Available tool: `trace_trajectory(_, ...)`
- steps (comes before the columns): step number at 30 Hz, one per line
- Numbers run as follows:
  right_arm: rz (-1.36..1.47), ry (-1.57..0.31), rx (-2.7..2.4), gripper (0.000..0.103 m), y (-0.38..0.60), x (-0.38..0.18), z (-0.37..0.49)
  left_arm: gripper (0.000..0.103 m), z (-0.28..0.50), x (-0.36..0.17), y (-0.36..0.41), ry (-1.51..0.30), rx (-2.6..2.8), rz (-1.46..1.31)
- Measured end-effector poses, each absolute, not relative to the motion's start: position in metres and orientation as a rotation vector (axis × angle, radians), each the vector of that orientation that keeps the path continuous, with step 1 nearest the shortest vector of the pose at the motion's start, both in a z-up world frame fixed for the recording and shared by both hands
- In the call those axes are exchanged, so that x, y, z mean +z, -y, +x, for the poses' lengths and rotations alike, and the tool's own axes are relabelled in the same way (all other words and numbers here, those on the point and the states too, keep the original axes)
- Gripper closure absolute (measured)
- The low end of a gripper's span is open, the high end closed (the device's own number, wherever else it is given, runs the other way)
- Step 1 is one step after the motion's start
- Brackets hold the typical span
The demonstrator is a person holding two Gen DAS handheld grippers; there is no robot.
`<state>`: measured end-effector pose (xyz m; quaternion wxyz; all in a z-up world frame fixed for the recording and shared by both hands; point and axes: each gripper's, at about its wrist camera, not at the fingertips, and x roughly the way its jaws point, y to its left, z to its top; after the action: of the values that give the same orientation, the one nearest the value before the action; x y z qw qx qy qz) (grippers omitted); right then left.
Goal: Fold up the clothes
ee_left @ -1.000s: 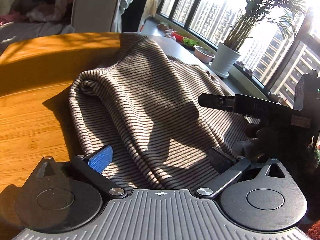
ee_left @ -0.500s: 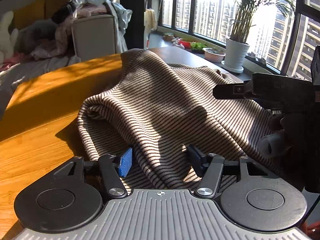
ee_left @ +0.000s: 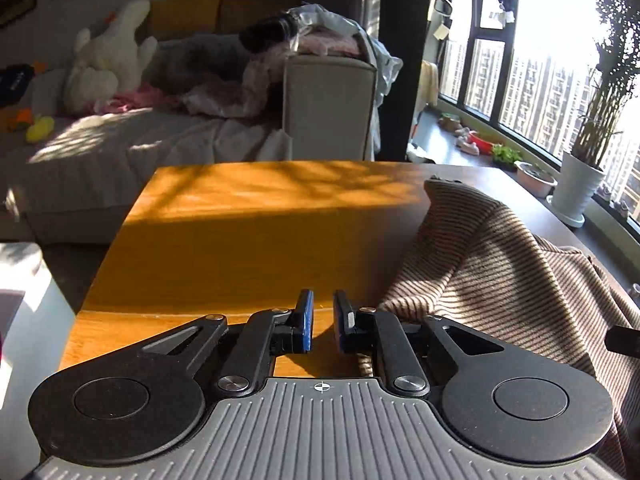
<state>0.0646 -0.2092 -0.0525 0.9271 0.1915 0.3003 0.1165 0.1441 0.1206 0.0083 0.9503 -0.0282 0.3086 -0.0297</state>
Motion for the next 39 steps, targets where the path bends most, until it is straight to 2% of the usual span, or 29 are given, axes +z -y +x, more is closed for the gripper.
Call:
trace_trajectory(4, 0.329, -0.649, 0.227, 0.0, 0.201, -0.05, 0.069, 0.09, 0.158, 0.011, -0.144, -0.659, -0.042, -0.131)
trace_trajectory(6, 0.285, -0.666, 0.224, 0.0, 0.196, -0.048, 0.071, 0.085, 0.156, 0.011, -0.144, -0.67, -0.067, -0.151)
trace_trajectory(8, 0.248, -0.676, 0.224, 0.0, 0.191, -0.047, 0.073, 0.068, 0.148, 0.011, -0.136, -0.675, -0.111, -0.159)
trace_trajectory(11, 0.234, -0.676, 0.228, 0.0, 0.19, -0.048, 0.074, 0.053, 0.137, 0.01, -0.121, -0.689, -0.188, -0.172)
trace_trajectory(16, 0.274, -0.654, 0.234, 0.0, 0.196, -0.049, 0.071, 0.035, 0.121, 0.01, -0.097, -0.705, -0.307, -0.139)
trace_trajectory(24, 0.318, -0.635, 0.242, 0.0, 0.202, -0.051, 0.07, 0.029, 0.095, 0.001, -0.067, -0.736, -0.427, -0.04)
trace_trajectory(27, 0.342, -0.626, 0.248, 0.0, 0.205, -0.052, 0.068, 0.029, 0.088, -0.005, -0.052, -0.733, -0.452, 0.022)
trace_trajectory(30, 0.354, -0.621, 0.251, 0.0, 0.207, -0.053, 0.068, 0.037, 0.087, -0.015, -0.038, -0.735, -0.441, 0.09)
trace_trajectory(34, 0.359, -0.619, 0.252, 0.0, 0.207, -0.053, 0.067, 0.041, 0.088, -0.02, -0.032, -0.714, -0.428, 0.126)
trace_trajectory(36, 0.36, -0.618, 0.252, 0.0, 0.207, -0.053, 0.068, 0.053, 0.088, -0.019, -0.033, -0.704, -0.415, 0.126)
trace_trajectory(38, 0.36, -0.619, 0.252, 0.0, 0.207, -0.053, 0.068, 0.078, 0.089, -0.018, -0.034, -0.69, -0.397, 0.131)
trace_trajectory(39, 0.36, -0.619, 0.252, 0.0, 0.207, -0.053, 0.067, 0.082, 0.091, -0.017, -0.036, -0.687, -0.39, 0.126)
